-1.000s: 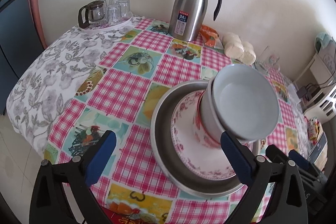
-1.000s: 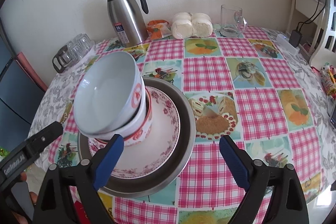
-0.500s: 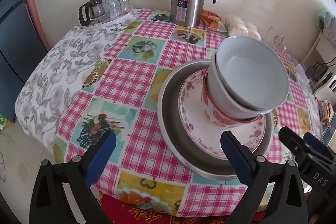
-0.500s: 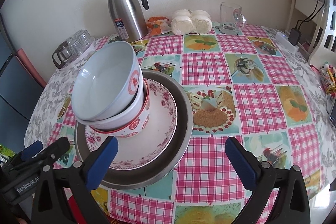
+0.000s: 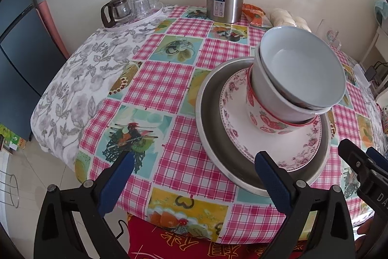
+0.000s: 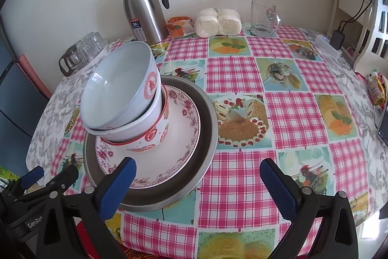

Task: Organize plates and bowls

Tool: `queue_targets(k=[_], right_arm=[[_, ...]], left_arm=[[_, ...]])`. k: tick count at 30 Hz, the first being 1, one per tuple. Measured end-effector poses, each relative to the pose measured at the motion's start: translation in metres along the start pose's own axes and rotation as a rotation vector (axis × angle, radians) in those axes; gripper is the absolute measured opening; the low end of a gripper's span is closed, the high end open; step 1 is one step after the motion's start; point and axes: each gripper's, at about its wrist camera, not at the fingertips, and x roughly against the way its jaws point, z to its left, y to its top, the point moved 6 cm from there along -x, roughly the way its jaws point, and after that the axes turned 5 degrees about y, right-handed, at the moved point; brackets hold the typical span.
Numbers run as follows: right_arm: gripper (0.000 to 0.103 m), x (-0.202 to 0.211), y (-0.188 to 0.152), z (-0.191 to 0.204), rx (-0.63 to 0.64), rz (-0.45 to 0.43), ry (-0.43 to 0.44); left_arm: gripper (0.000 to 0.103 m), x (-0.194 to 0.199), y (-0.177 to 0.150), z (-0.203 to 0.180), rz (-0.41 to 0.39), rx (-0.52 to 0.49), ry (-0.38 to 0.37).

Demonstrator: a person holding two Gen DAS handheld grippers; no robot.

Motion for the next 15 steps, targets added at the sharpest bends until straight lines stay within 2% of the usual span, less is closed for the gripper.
queue_targets(k=[3,15], right_arm=[[0.103,0.0003,-0.0008,0.0001,-0.001,0.004,0.000],[0.103,-0.0028,-0.0019,-0.0030,-0.008,0.020,-0.011]], left_arm=[[0.100,-0.0007,-0.0009,0.0010,0.007,0.002,0.021],[0.100,0.0023,0.0004,0.0013,-0.004,0.007,0.014]])
